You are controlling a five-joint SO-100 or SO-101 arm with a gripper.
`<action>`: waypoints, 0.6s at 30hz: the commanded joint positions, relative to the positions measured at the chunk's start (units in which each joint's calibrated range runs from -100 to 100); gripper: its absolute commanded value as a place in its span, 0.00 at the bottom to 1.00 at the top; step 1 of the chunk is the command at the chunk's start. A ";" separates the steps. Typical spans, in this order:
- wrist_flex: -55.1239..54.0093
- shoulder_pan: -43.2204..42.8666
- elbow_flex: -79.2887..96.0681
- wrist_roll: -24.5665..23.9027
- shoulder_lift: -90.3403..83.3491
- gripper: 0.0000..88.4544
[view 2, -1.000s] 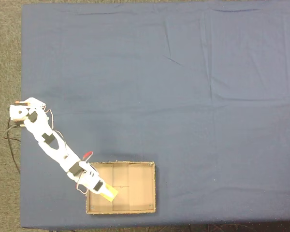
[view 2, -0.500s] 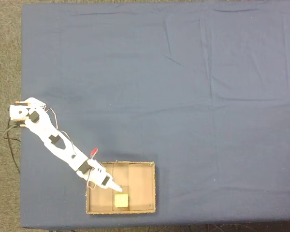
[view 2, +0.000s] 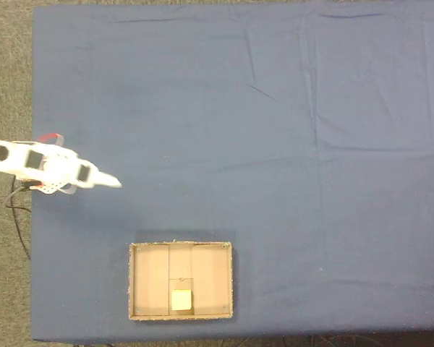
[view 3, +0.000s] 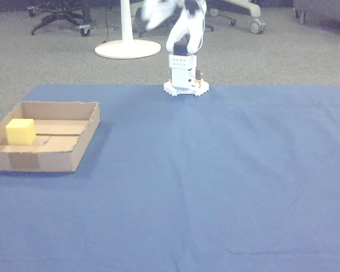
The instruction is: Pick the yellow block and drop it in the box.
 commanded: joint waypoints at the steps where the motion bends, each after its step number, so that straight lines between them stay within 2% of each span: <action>1: -5.99 -8.30 25.97 -3.66 -24.26 0.00; 4: -19.30 -11.29 49.59 -2.64 -31.09 0.00; 8: -29.63 -10.66 67.41 0.44 -35.15 0.00; 13: -25.83 -10.74 68.41 0.10 -35.23 0.00; 16: -18.80 -13.18 68.41 2.69 -35.23 0.00; 18: -17.81 -14.83 68.41 4.59 -35.15 0.00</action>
